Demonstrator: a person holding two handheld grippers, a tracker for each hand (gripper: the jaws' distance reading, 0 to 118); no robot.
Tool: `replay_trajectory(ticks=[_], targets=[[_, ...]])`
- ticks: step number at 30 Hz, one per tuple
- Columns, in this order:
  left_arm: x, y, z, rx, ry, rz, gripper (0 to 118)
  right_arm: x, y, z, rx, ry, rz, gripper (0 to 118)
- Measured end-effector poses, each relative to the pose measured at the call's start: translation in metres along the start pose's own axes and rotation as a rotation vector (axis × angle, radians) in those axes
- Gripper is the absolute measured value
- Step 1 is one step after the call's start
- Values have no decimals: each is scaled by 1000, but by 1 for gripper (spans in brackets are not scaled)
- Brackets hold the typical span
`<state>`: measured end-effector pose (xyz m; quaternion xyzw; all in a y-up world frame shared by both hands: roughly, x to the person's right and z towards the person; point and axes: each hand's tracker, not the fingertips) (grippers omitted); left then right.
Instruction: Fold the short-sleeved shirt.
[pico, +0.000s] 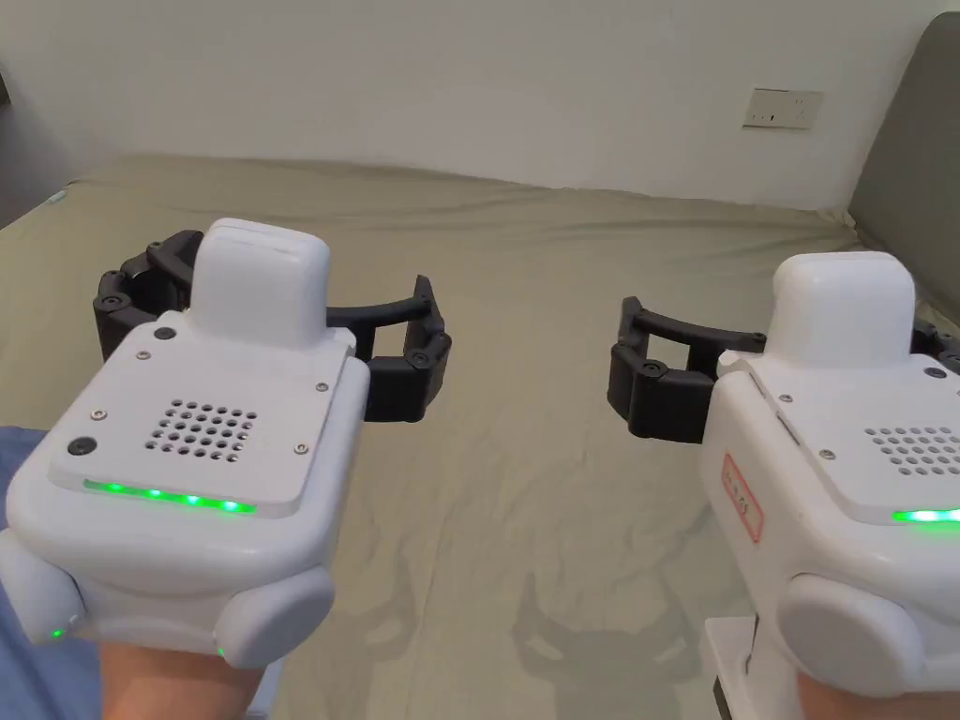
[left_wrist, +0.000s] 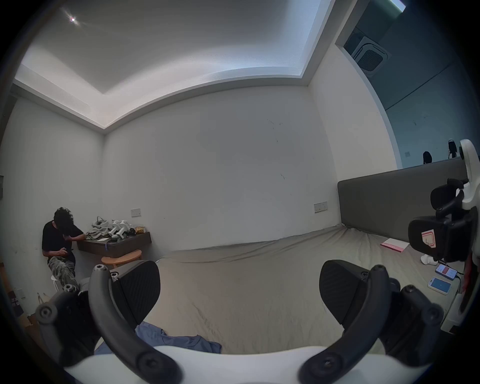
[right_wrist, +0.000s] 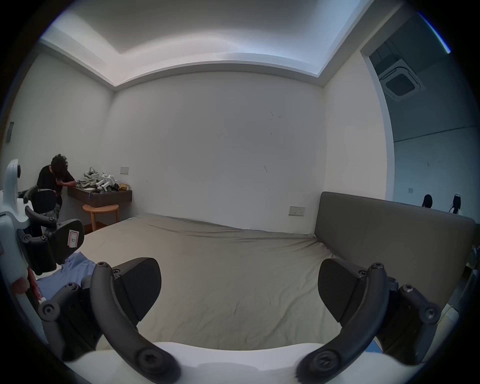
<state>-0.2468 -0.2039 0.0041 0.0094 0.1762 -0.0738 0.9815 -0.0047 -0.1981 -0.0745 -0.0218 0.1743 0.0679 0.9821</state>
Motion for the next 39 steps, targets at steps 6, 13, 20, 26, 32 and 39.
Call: replay_trajectory(ticks=[6,13,20,26,32,39], targets=[[4,4,1,-5,-24,34,96,-4,-1,5,27,-48,51,41],[8,3,-5,-30,-68,44,0,1,-1,4,23,-20,58,2],[11,0,-4,-48,-65,52,0,8,0,7,26,-19,63,2],[11,0,-4,-46,-62,57,0,7,-3,4,13,-13,84,2],[9,1,-4,-44,-59,49,0,2,-2,3,12,-2,88,2],[-13,1,4,-56,2,47,0,-14,-1,-5,14,63,93,2]])
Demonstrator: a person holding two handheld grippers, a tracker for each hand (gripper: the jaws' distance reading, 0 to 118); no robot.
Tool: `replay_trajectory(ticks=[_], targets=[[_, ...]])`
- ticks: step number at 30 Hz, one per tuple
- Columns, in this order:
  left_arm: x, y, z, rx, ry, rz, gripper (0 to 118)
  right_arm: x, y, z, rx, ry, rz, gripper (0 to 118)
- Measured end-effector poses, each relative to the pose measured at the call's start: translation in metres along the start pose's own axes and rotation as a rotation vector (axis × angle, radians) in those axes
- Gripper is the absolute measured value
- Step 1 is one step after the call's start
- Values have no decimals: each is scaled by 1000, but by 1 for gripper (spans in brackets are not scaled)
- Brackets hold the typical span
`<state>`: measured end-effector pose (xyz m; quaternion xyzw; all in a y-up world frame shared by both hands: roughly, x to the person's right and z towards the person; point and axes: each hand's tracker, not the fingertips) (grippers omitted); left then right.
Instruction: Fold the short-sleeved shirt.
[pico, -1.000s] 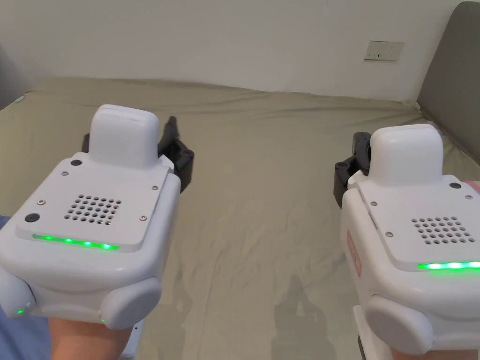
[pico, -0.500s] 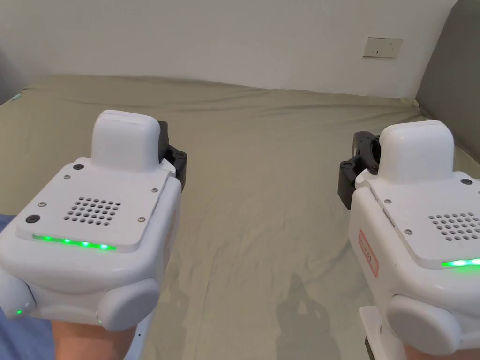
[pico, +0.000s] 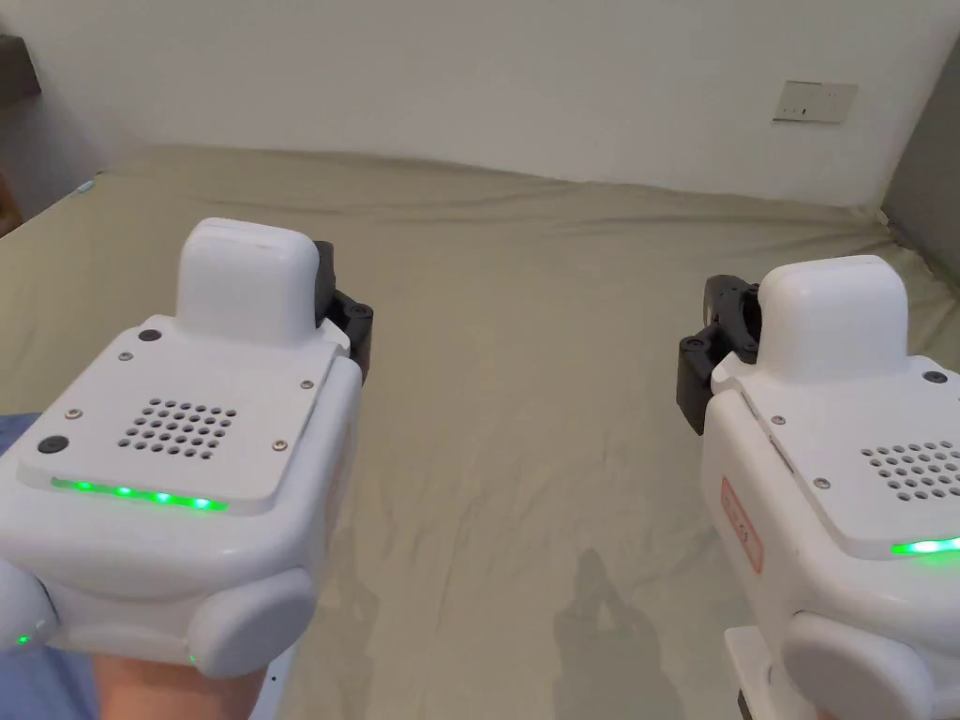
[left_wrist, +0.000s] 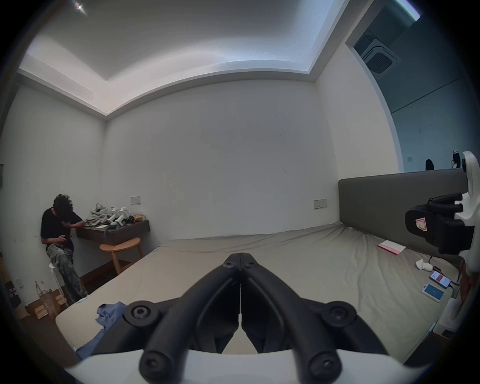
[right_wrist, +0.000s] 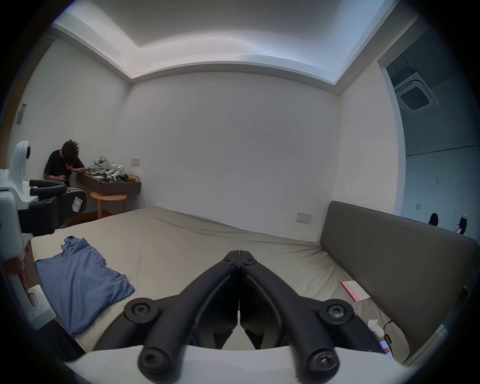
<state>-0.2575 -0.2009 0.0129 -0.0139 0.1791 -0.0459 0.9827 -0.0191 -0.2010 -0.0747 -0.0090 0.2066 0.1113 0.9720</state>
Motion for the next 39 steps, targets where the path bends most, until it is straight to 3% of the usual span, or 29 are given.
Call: replay_trajectory(ticks=[8,20,23,30,39], targets=[[-58,0,26,-20,214,-14,0,-58,11,-20,32,181,-4,2],[-153,-17,99,-89,557,-60,0,-178,22,-30,74,514,1,2],[-169,-23,111,-115,591,-50,0,-198,20,-27,72,575,30,2],[-191,-49,108,-183,597,0,0,-213,9,-29,39,602,57,2],[-220,-108,28,-453,378,172,0,-207,-7,-50,-25,559,95,2]])
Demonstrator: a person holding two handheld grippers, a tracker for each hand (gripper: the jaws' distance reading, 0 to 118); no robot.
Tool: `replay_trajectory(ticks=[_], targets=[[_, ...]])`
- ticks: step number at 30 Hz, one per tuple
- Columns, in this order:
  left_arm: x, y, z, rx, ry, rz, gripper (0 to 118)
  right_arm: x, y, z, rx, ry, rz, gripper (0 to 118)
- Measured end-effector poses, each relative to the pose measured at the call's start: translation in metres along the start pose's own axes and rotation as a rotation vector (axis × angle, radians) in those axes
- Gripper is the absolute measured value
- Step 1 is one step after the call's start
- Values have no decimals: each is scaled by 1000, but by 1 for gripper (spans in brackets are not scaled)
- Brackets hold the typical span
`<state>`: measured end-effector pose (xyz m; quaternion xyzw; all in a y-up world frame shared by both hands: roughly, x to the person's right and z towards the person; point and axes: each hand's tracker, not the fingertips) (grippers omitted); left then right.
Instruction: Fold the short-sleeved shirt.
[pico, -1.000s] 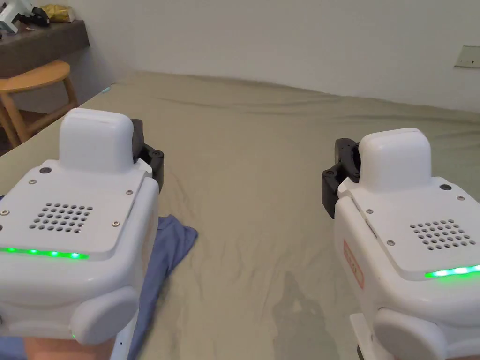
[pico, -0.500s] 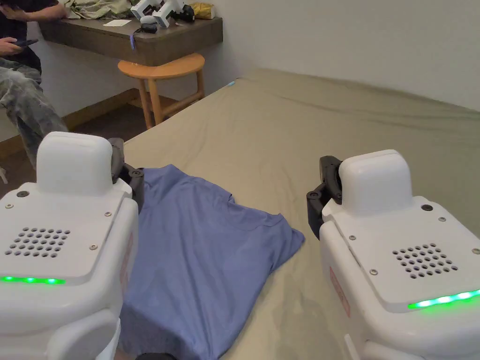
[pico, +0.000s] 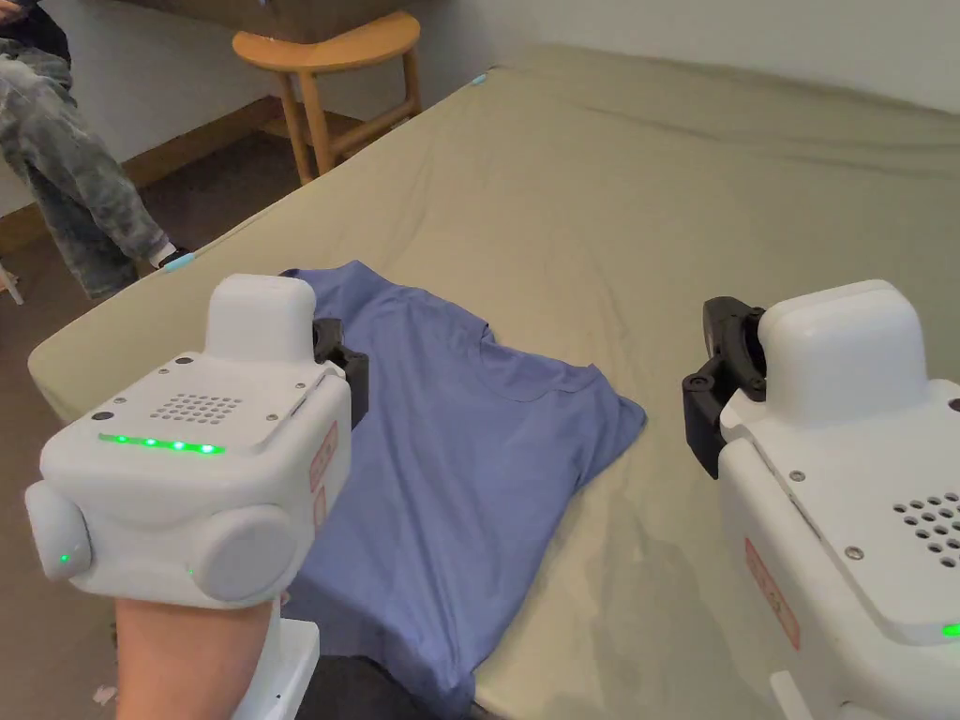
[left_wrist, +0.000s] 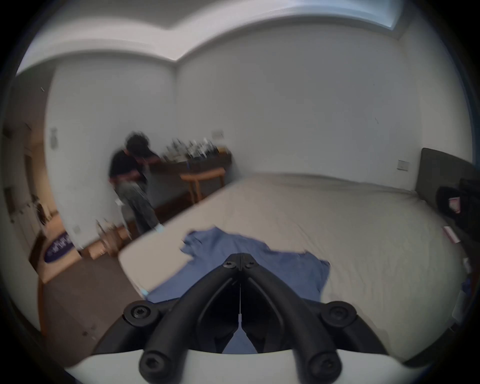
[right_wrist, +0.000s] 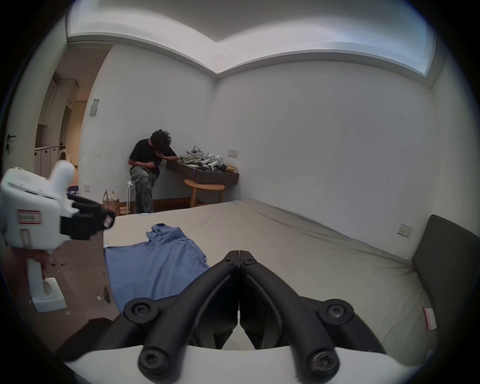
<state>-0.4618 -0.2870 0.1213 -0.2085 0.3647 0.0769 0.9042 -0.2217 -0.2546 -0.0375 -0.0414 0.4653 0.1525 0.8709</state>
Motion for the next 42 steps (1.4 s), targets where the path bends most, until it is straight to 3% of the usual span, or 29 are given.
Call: replay_trajectory(ticks=[3,8,12,13,15,18,20,23,25,27,29,30,31,32,33,38,42], targets=[[-2,-11,-50,-106,-57,62,0,11,-9,0,-25,-30,7,2],[-3,-40,-146,-312,-36,-28,0,36,-26,-17,-126,-125,54,2],[-3,-77,-222,-532,-85,-17,0,57,-41,-36,-184,-143,-6,2],[-4,-85,-234,-567,-45,-20,32,61,-43,-40,-194,-148,-13,2],[-5,-99,-253,-578,-21,-19,111,66,-49,-46,-232,-175,-4,2],[-10,-106,-257,-559,3,-18,109,77,-60,-55,-284,-232,15,2],[-13,-109,-263,-586,13,-13,116,88,-68,-59,-320,-240,-36,2],[-12,-116,-292,-605,-4,-6,117,99,-76,-61,-338,-251,-93,2],[-4,-111,-283,-603,-5,1,117,101,-80,-62,-344,-260,-92,2],[1,-106,-276,-602,-9,-21,106,101,-83,-62,-349,-265,-93,2],[4,-101,-272,-587,-27,-33,72,101,-83,-62,-353,-261,-98,2],[7,-99,-268,-566,-37,-39,50,100,-84,-62,-353,-259,-97,2],[10,-99,-266,-550,-34,-50,20,99,-84,-62,-353,-256,-96,2],[10,-102,-266,-572,-39,-65,7,98,-84,-61,-353,-252,-93,2],[10,-104,-262,-572,-42,-100,7,97,-85,-60,-352,-243,-88,2],[-25,-113,-270,-499,-149,61,6,91,-81,-49,-349,-230,-75,2],[-15,-111,-240,-404,-126,3,5,91,-74,-33,-327,-228,-98,2]])
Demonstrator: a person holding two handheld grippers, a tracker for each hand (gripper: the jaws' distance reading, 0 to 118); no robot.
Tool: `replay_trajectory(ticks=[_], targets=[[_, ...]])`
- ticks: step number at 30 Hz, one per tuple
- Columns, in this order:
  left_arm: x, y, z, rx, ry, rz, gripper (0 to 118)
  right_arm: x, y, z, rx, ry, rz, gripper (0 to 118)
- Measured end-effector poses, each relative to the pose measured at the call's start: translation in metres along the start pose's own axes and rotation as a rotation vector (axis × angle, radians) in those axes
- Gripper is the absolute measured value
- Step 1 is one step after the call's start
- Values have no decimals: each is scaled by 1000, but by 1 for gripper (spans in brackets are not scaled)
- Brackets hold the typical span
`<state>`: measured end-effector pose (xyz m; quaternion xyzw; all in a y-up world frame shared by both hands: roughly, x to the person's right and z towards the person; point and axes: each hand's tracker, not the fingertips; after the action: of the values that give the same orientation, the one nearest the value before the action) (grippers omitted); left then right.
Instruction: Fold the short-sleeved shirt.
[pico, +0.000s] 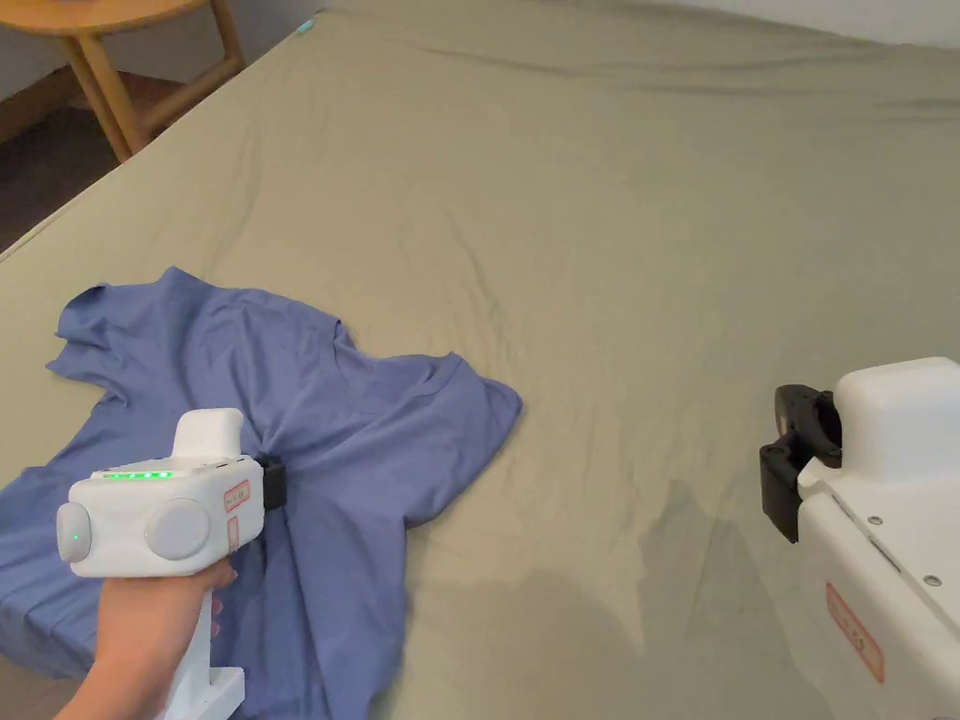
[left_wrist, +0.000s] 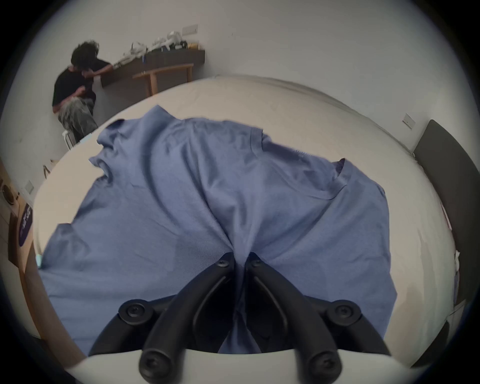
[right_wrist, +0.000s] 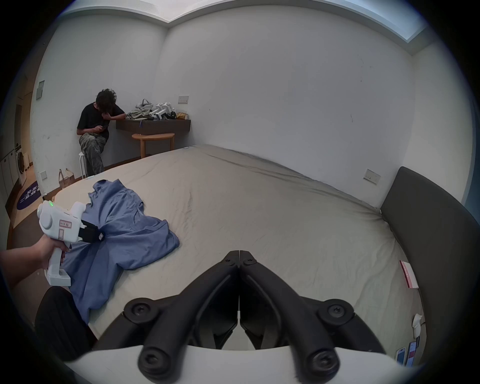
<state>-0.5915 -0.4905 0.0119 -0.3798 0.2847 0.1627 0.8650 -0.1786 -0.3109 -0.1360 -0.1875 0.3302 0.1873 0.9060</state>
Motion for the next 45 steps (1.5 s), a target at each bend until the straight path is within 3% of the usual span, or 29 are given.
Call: replay_trajectory(ticks=[5,10,15,21,28,34,38,45], targets=[[5,3,43,189,-22,51,4,7,4,26,30,-21,11,2],[29,23,114,311,-45,-27,4,17,10,53,83,-56,0,2],[42,48,191,483,-99,13,4,26,15,77,131,-82,-15,2],[91,85,292,726,-109,-146,4,41,14,107,182,-109,-45,2],[164,144,381,942,-232,-360,4,72,6,133,216,-168,-111,2],[245,182,384,956,-308,-546,4,107,-10,159,222,-251,-142,2],[303,201,360,928,-391,-575,4,133,-25,170,201,-327,-156,2],[423,193,246,750,-470,-735,4,173,-59,165,80,-423,-163,2]])
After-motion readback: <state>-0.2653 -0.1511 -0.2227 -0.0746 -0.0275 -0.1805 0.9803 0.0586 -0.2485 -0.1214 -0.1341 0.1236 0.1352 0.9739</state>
